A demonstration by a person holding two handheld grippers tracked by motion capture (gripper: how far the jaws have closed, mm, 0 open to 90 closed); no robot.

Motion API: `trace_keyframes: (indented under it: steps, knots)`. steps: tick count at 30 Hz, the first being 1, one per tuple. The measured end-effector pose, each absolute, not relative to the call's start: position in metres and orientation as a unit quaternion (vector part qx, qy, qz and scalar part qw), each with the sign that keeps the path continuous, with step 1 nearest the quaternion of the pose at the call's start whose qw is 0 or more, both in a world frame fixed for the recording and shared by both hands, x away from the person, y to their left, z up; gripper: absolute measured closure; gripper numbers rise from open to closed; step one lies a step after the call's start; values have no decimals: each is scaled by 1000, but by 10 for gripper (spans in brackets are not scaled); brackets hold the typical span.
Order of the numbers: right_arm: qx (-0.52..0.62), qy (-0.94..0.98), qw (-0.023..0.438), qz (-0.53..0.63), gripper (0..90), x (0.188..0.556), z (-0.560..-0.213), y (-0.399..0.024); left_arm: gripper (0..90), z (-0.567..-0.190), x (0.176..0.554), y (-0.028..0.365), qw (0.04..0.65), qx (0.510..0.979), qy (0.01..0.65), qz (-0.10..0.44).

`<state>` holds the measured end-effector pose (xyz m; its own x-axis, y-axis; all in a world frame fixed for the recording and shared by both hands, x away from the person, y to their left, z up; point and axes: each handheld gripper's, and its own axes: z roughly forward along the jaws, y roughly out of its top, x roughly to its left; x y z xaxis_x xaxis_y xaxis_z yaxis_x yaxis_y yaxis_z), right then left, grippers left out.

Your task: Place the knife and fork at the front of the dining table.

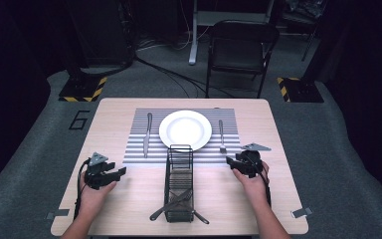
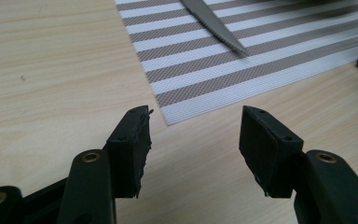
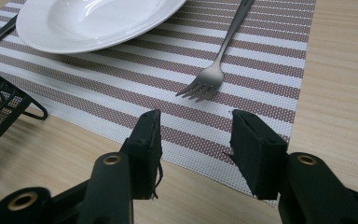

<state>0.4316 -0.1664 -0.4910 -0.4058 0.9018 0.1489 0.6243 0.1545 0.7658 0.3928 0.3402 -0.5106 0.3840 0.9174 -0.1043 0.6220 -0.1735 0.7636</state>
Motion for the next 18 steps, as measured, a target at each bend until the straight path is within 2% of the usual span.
trace_keyframes:
  steps: [18]
  knots:
    - [509, 750, 180, 383, 504, 431, -501, -163, 428, -521, 396, 357, 363, 728, 543, 209]
